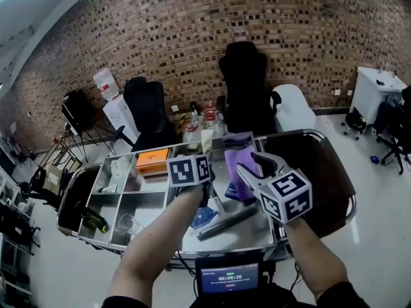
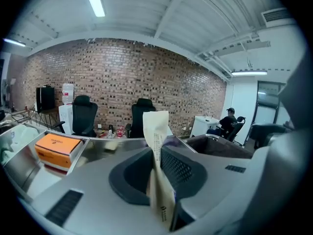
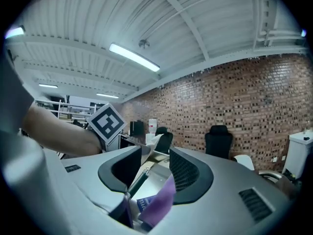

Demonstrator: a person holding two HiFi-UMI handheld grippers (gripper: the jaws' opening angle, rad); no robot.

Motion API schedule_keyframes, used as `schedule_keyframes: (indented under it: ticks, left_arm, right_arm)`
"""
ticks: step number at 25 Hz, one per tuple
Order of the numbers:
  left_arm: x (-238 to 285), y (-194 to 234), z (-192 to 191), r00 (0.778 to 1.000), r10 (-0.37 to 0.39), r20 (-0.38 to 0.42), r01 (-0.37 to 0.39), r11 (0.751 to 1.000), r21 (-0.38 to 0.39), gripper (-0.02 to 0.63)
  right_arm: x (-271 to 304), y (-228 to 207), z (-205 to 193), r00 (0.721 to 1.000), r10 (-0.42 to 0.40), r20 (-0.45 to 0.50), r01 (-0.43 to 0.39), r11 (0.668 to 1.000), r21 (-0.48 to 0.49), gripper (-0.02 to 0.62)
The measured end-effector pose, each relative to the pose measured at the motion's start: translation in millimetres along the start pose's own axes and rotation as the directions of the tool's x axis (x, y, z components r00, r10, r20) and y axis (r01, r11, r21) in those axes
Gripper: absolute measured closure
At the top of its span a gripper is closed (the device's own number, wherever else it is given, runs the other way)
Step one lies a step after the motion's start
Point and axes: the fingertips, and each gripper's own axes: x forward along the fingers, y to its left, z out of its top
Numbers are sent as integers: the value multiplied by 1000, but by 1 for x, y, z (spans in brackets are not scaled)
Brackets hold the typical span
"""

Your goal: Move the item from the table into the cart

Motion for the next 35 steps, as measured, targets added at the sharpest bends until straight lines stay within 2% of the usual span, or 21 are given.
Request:
schedule_keyframes:
  ticks: [4,9,14,18,23,27,30,32,35]
  left_arm:
    - [30,-3,-11,997,-10,-73,8,1000,-17,540]
    - [49,1,-25,990,-13,-139,10,1000,-17,540]
    - [69,11,-49,972,-3,-234,-23,994,-108,540]
    - [80,13,-65,955,-16,-296,-50,976,-211,534]
    - [87,14,-77,940,-6,-342,-82,967,-243,525]
    - [97,20,-83,934,2,-358,-104,958,-267,512]
    - [101,15,-80,940,-25,-341,-83,951,-299,478]
    - [100,14,-71,950,-19,-310,-75,954,-290,447]
    - [96,16,-65,954,7,-299,-87,963,-255,400]
  right_arm:
    - [23,-15,-14,998,-25,-49,25,1000,7,425]
    - [30,-13,-21,997,-29,-73,31,999,20,425]
    - [27,-16,-20,997,-32,-64,34,999,32,425]
    - [21,-19,-15,999,-27,-45,28,999,33,425]
    - [9,-24,-11,1000,-24,-16,24,999,45,425]
    - [11,-24,-12,1000,-17,-6,17,999,44,425]
    - [11,-25,-12,1000,-18,-5,18,999,43,425]
    - [10,-24,-10,1000,-19,-3,19,999,39,425]
    - [8,-21,-8,1000,-13,0,13,999,36,425]
